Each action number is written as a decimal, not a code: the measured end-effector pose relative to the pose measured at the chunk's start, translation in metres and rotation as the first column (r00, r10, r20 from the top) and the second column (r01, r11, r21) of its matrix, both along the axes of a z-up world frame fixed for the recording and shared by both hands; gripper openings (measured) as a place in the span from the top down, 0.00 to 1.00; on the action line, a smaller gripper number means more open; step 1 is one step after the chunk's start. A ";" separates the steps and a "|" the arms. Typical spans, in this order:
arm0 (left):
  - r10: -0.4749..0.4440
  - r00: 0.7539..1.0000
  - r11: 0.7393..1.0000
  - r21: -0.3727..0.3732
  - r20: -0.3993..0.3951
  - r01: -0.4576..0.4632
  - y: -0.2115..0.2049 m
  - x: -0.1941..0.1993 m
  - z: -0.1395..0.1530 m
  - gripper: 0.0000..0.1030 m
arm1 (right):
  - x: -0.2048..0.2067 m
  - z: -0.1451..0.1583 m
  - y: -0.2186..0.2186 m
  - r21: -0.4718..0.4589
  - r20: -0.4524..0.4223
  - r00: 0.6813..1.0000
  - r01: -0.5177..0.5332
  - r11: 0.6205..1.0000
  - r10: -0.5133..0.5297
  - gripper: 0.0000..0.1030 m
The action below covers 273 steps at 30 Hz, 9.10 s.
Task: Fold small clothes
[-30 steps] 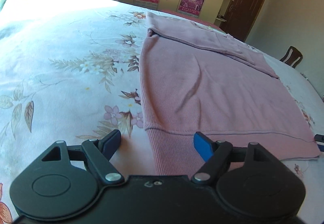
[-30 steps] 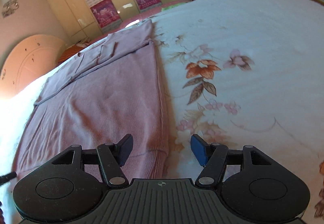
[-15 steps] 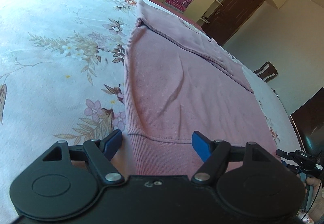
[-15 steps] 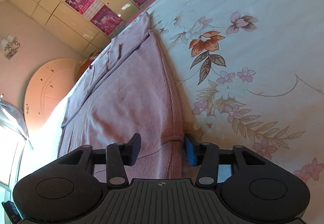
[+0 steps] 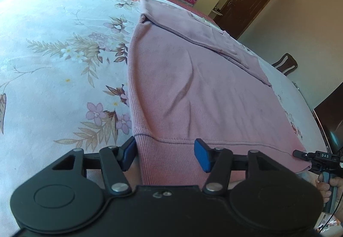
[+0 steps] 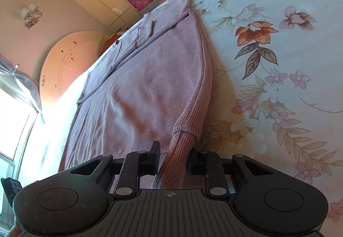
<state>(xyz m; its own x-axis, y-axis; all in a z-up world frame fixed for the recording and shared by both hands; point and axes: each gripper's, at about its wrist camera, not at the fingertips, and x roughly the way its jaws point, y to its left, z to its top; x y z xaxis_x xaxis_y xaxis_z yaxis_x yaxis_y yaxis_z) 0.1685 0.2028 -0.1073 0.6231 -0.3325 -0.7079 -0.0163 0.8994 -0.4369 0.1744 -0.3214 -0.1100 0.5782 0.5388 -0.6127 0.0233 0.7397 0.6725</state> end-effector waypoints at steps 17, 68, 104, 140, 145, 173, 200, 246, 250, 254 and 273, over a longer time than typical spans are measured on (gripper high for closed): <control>0.042 0.999 0.996 -0.082 0.023 -0.040 0.016 -0.005 0.007 0.96 | -0.004 0.028 -0.009 0.032 0.126 0.992 0.010 0.999 -0.014 0.93; 0.117 0.969 0.992 0.021 0.217 -0.125 0.015 0.380 0.026 0.41 | 0.404 0.023 -0.032 0.127 0.232 0.964 0.101 0.987 -0.128 0.29; 0.133 0.936 0.909 0.337 0.325 -0.246 -0.001 0.406 0.022 0.57 | 0.406 -0.009 0.033 -0.462 0.300 0.952 0.084 0.883 0.066 0.84; -0.111 0.924 0.875 0.477 0.367 -0.084 -0.075 0.397 0.037 0.38 | 0.379 0.020 0.047 -0.577 0.371 0.906 0.052 0.815 0.205 0.48; -0.267 0.908 0.903 0.414 0.324 0.117 -0.162 0.364 0.017 0.31 | 0.355 0.012 0.138 -0.561 0.346 0.836 -0.179 0.808 0.425 0.53; -0.163 0.967 0.908 0.414 0.197 0.068 -0.166 0.279 -0.001 0.24 | 0.250 -0.008 0.165 -0.668 0.181 0.915 -0.154 0.728 0.359 0.73; 0.042 0.984 0.899 0.422 0.173 -0.113 -0.059 0.218 -0.011 0.19 | 0.219 -0.013 0.072 -0.690 0.159 0.978 0.014 0.723 0.133 0.73; 0.586 0.802 0.739 -0.480 0.113 -0.472 0.027 0.234 -0.021 0.90 | 0.288 0.034 0.195 -0.367 0.315 0.908 -0.152 0.918 0.276 0.99; 0.582 0.813 0.738 -0.433 0.020 -0.517 0.030 0.238 -0.049 0.88 | 0.301 0.020 0.211 -0.381 0.263 0.907 -0.216 0.899 0.330 0.99; 0.587 0.809 0.713 -0.481 0.012 -0.510 0.034 0.238 -0.058 0.85 | 0.303 0.008 0.215 -0.396 0.241 0.907 -0.233 0.888 0.345 0.99; 0.466 0.862 0.850 -0.369 0.198 -0.375 0.000 0.247 0.007 0.90 | 0.314 -0.004 0.211 -0.364 0.213 0.914 -0.252 0.896 0.344 1.00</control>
<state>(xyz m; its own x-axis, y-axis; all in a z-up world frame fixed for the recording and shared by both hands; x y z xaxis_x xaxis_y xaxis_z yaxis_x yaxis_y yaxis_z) 0.4154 0.2025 -0.0999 0.9027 -0.1648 -0.3974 -0.2032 0.6507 -0.7316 0.4888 -0.1102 -0.1142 0.5865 0.5109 -0.6285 -0.3781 0.8589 0.3454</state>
